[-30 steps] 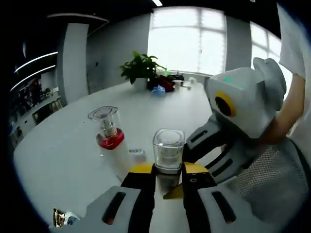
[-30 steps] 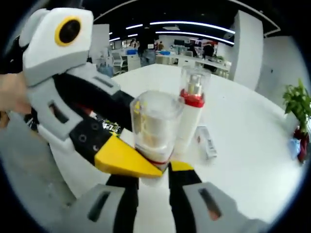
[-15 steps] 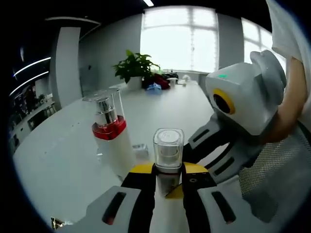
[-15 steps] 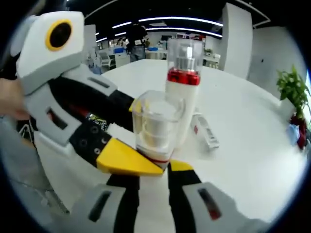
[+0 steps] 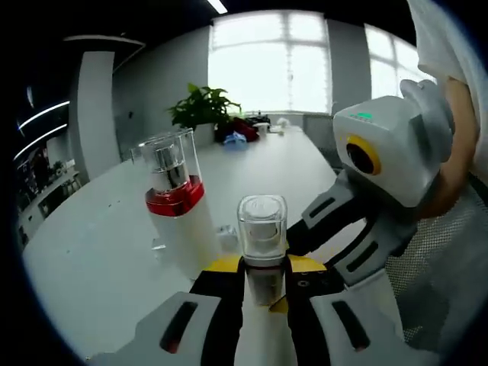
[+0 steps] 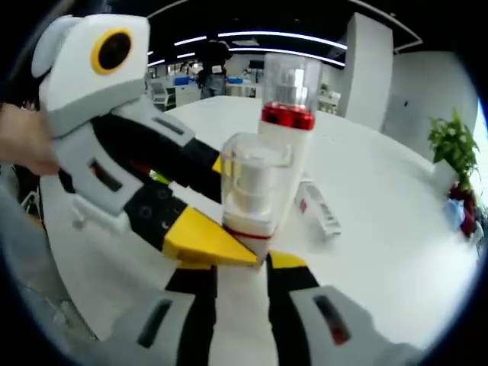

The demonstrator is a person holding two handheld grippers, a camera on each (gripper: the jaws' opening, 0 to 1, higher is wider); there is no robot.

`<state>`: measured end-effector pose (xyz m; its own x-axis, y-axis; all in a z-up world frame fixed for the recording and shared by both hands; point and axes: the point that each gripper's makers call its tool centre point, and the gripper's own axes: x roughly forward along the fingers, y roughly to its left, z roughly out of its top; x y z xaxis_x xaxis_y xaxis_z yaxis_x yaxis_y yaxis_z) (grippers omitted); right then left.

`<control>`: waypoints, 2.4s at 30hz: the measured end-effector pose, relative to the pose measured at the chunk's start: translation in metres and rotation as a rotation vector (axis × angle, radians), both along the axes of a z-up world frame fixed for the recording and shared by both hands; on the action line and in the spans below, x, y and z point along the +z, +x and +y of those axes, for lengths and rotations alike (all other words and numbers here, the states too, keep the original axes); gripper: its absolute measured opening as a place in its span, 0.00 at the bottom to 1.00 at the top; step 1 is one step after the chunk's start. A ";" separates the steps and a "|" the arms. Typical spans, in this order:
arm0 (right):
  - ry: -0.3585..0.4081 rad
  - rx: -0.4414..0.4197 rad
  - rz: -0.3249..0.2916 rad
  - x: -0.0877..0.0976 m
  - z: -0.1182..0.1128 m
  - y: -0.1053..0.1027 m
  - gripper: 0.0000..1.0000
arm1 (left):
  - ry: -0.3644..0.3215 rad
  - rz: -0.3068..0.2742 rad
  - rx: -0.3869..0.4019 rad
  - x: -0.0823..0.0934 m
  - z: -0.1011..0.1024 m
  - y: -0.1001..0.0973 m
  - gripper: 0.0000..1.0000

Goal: Arrange the skincare products in the storage area until every visible bottle or jar stands upright without overlapping.

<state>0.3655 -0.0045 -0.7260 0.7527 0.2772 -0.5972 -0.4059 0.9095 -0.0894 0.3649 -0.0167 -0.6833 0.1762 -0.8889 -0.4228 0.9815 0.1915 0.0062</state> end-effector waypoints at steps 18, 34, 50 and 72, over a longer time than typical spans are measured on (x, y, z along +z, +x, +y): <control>0.018 -0.090 -0.020 -0.003 -0.006 0.015 0.22 | 0.010 -0.001 -0.032 -0.002 -0.003 0.009 0.18; 0.047 -0.157 -0.041 -0.004 -0.006 0.020 0.20 | -0.008 0.011 0.046 0.019 0.016 0.010 0.21; 0.032 -0.141 -0.004 -0.012 -0.002 0.019 0.29 | -0.019 0.010 0.173 0.032 0.038 0.024 0.25; 0.014 -0.075 -0.020 0.019 -0.015 -0.001 0.51 | 0.027 0.090 0.396 0.036 0.084 0.007 0.51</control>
